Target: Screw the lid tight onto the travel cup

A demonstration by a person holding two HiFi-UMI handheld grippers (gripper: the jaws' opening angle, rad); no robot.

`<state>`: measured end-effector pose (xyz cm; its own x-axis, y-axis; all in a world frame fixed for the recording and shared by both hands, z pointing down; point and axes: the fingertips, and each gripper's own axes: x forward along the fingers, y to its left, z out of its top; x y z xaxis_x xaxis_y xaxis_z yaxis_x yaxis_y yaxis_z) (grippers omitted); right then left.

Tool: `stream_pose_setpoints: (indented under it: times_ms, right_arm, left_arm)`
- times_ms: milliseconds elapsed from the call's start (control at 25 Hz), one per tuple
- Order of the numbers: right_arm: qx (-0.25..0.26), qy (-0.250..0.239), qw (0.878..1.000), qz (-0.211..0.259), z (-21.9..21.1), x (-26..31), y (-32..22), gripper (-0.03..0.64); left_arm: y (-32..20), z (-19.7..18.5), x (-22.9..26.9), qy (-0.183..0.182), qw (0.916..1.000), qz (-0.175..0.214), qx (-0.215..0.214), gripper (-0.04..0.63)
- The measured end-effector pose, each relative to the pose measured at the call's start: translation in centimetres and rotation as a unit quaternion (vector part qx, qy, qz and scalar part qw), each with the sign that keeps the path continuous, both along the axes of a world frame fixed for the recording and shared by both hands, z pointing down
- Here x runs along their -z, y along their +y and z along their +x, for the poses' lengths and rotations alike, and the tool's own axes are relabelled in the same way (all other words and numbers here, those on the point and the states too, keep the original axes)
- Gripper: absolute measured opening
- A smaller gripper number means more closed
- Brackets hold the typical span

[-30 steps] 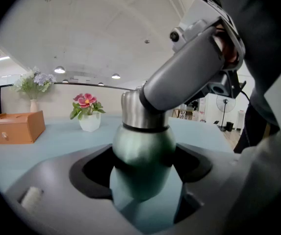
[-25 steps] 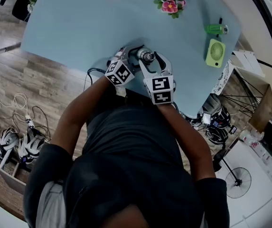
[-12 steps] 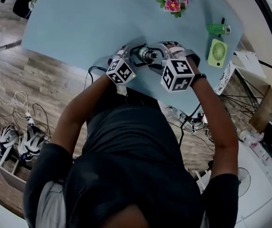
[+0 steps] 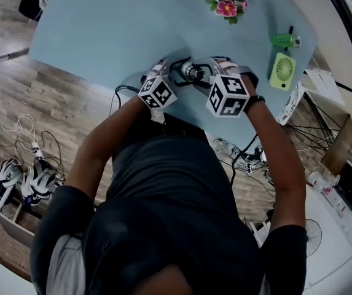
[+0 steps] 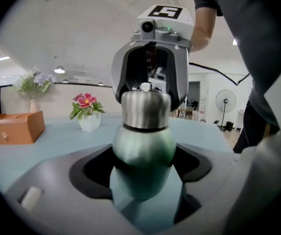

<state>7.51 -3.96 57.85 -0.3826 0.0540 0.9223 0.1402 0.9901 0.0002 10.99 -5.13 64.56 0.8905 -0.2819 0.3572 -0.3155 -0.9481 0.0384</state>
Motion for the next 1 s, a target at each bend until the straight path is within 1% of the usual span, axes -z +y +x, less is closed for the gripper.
stream_pose_setpoints:
  times_ms: [80,160,240,320,400,520,640,680,800,1000]
  right_arm:
    - [-0.074,-0.023,0.997,0.009,0.0,0.0,0.0,0.229]
    - [-0.153,-0.049,0.987,0.019,-0.1,0.1,-0.1,0.229]
    - [-0.222,-0.071,0.972,0.031,-0.2,0.0,-0.2,0.229]
    - [-0.287,-0.090,0.953,0.036,-0.4,0.0,-0.6,0.230]
    - [-0.335,-0.099,0.936,0.042,-0.5,0.0,-0.9,0.230]
    - [-0.372,-0.106,0.920,0.058,-0.3,0.0,-0.8,0.230]
    - [-0.408,-0.118,0.903,0.057,0.2,0.0,-1.0,0.230]
    - [-0.416,-0.121,0.899,0.056,0.3,0.0,-1.1,0.230]
    - [-0.423,-0.124,0.895,0.059,0.3,-0.1,-1.1,0.230]
    - [-0.419,-0.130,0.897,0.058,0.4,-0.2,-1.1,0.230]
  left_arm:
    - [0.1,0.0,0.0,-0.002,1.0000,0.004,-0.006,0.417]
    - [0.2,0.0,0.0,-0.004,0.9999,0.009,-0.013,0.417]
    - [0.3,0.1,-0.1,-0.007,0.9998,0.012,-0.017,0.417]
    - [0.1,0.3,-0.3,-0.011,0.9998,0.010,-0.013,0.419]
    - [0.0,0.4,-0.4,-0.014,0.9998,0.008,-0.007,0.421]
    - [0.2,0.6,-0.5,-0.024,0.9995,0.016,-0.009,0.420]
    - [0.1,0.9,-0.6,-0.030,0.9993,0.016,-0.011,0.420]
    - [0.1,0.9,-0.6,-0.032,0.9993,0.015,-0.009,0.420]
    - [0.0,0.8,-0.7,-0.034,0.9993,0.014,-0.003,0.420]
    - [0.0,0.9,-0.8,-0.033,0.9994,0.014,-0.004,0.421]
